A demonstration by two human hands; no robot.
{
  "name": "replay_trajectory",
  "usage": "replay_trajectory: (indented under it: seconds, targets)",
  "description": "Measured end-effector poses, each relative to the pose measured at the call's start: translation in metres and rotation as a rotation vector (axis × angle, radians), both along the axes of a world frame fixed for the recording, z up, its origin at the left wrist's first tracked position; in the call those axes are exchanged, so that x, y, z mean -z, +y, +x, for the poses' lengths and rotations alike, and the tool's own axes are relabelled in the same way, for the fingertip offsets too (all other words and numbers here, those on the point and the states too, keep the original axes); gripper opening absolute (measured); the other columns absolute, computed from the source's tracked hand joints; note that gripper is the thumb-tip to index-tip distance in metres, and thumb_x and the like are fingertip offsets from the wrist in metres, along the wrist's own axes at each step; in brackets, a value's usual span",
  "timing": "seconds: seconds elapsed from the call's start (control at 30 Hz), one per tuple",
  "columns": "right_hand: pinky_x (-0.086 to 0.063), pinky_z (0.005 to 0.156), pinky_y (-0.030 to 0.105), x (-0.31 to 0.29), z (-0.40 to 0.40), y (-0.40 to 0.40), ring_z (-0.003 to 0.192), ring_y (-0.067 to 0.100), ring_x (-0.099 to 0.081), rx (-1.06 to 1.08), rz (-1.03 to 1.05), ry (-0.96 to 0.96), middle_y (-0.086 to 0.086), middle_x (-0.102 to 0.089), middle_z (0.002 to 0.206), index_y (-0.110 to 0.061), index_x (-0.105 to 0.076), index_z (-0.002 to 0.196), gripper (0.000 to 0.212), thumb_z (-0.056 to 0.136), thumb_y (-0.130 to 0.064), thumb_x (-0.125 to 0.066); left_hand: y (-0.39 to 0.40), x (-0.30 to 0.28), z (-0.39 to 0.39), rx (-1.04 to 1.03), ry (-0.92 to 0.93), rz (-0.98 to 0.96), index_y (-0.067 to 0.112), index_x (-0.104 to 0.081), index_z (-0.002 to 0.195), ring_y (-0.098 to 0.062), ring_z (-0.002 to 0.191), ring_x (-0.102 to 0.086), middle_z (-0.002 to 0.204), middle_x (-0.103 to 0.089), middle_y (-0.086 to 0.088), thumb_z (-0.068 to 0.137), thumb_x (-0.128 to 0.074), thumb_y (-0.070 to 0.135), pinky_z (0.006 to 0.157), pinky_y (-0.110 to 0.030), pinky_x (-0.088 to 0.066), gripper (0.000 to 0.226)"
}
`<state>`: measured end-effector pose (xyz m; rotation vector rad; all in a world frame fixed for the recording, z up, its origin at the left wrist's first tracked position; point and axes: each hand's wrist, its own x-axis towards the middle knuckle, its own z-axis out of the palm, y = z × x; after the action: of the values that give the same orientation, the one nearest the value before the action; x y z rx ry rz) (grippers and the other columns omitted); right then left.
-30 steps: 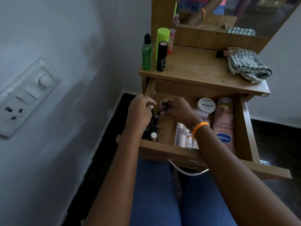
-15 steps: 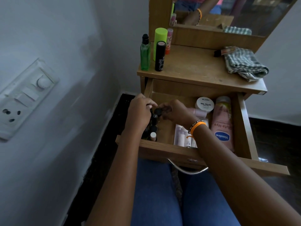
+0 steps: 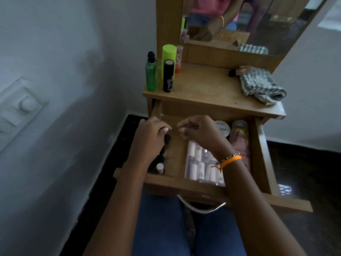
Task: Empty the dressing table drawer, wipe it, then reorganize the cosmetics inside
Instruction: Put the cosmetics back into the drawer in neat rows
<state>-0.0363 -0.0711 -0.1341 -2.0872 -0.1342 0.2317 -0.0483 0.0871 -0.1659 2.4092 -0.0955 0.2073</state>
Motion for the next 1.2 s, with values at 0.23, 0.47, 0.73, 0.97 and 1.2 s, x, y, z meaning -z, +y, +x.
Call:
replay_trajectory:
  seconds: [0.23,0.47,0.73,0.97,1.2]
  targets:
    - [-0.042,0.079,0.032,-0.035,0.085,-0.055,0.105,0.030,-0.054,0.412,-0.522,-0.482,0.015,-0.061,0.111,-0.005,-0.060,0.110,0.034,0.080,0.005,-0.046,-0.002,0.005,0.003,0.057,0.011,0.067,0.020,-0.072,0.093,-0.012,0.087,-0.041,0.097,-0.063,0.002,0.092,-0.056,0.015,0.078,-0.029,-0.036,0.017]
    - [-0.037,0.094,0.043,-0.036,0.148,-0.080,0.119,0.040,-0.040,0.291,-1.048,-0.439,0.025,-0.062,0.108,0.002,-0.062,0.104,0.027,0.091,-0.003,-0.039,-0.001,0.010,0.006,0.037,0.026,0.021,0.019,-0.072,0.086,-0.019,0.089,-0.050,0.092,-0.063,0.003,0.092,-0.052,0.008,0.079,-0.031,-0.039,0.023]
    - [-0.032,0.073,0.025,-0.056,0.071,-0.018,0.102,0.027,-0.050,-0.011,-0.495,-0.652,0.009,-0.063,0.104,-0.010,-0.057,0.116,0.027,0.090,-0.008,-0.051,0.003,-0.001,0.000,-0.120,0.011,-0.077,0.014,-0.068,0.091,-0.013,0.092,-0.051,0.099,-0.056,-0.001,0.092,-0.040,-0.006,0.068,-0.009,-0.035,0.034]
    - [-0.050,0.079,0.032,-0.019,0.022,0.021,0.089,0.014,-0.057,-0.282,-0.415,-0.270,0.003,-0.058,0.102,-0.020,-0.061,0.117,0.031,0.086,-0.017,-0.062,0.005,-0.005,0.001,-0.291,0.018,-0.129,0.012,-0.068,0.095,-0.012,0.090,-0.057,0.100,-0.058,-0.003,0.088,-0.045,-0.005,0.061,-0.009,-0.031,0.030]
    - [-0.052,0.073,0.032,0.017,0.041,0.033,0.087,0.021,-0.063,-0.131,-0.404,-0.203,0.006,-0.066,0.089,-0.013,-0.065,0.086,0.016,0.074,-0.006,-0.071,0.005,-0.006,0.000,-0.272,0.039,-0.085,0.013,-0.067,0.099,-0.004,0.086,-0.050,0.108,-0.059,-0.002,0.091,-0.051,0.003,0.057,-0.006,-0.031,0.021]
